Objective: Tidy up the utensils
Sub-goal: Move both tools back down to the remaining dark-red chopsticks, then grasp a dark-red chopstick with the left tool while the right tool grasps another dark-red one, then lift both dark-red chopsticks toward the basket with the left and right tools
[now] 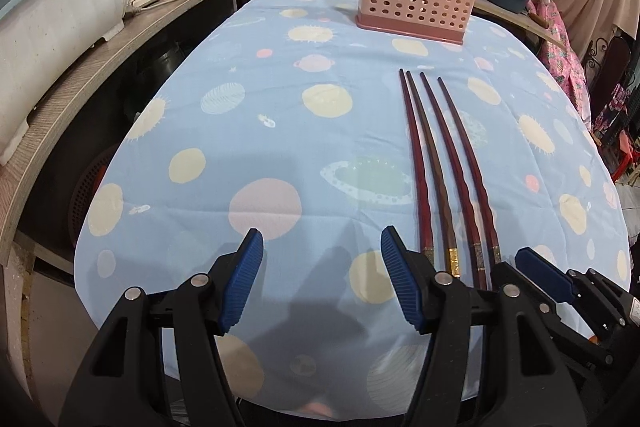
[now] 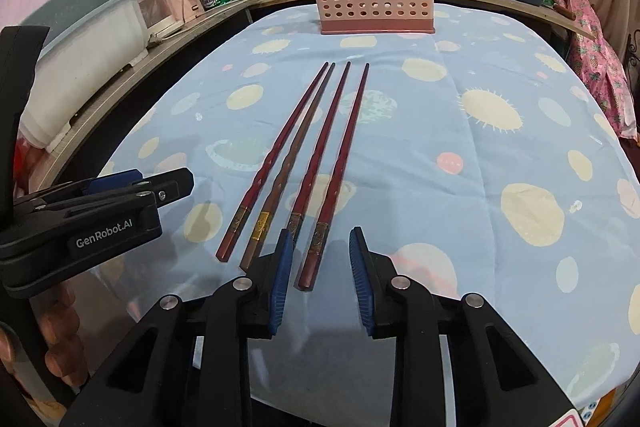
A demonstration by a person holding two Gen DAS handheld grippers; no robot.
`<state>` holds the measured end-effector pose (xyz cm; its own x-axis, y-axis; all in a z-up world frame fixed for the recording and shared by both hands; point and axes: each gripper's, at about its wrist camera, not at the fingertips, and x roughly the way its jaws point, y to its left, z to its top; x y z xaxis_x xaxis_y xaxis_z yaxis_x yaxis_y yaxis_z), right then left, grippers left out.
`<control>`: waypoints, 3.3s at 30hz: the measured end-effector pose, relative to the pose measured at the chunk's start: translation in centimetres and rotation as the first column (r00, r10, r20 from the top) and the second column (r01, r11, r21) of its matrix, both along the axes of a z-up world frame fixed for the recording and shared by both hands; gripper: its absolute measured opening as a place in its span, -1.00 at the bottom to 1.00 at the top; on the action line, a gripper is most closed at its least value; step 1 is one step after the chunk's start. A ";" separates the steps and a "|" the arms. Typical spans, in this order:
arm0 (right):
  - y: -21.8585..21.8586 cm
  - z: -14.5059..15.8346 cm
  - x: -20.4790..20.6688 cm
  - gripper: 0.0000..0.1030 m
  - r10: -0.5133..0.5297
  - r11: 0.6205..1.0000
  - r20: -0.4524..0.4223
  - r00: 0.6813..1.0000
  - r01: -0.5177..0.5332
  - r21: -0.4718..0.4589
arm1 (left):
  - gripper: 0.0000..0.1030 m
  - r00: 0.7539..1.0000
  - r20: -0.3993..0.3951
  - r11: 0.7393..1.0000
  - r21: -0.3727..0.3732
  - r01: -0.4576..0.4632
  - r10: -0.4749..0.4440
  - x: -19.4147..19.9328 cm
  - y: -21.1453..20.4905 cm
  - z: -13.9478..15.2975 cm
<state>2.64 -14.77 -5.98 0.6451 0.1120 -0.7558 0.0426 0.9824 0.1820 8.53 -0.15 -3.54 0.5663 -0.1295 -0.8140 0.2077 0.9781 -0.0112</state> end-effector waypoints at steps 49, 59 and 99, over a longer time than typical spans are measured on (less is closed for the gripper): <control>-2.2 -1.0 -0.8 -0.86 -0.095 0.995 -0.016 0.995 0.095 0.003 | -0.74 0.991 -0.059 0.993 -0.030 0.117 -0.118 -1.5 -3.0 -1.9; -2.2 -1.0 -0.9 -0.87 -0.091 0.996 -0.016 0.996 0.092 0.011 | -0.86 0.988 -0.087 0.991 -0.064 0.119 -0.124 -1.3 -2.7 -1.7; -10.4 16.0 4.1 -0.87 -0.178 0.984 0.375 0.910 0.163 0.070 | -0.86 0.967 0.254 0.977 -0.202 0.068 -0.015 6.8 -1.3 17.2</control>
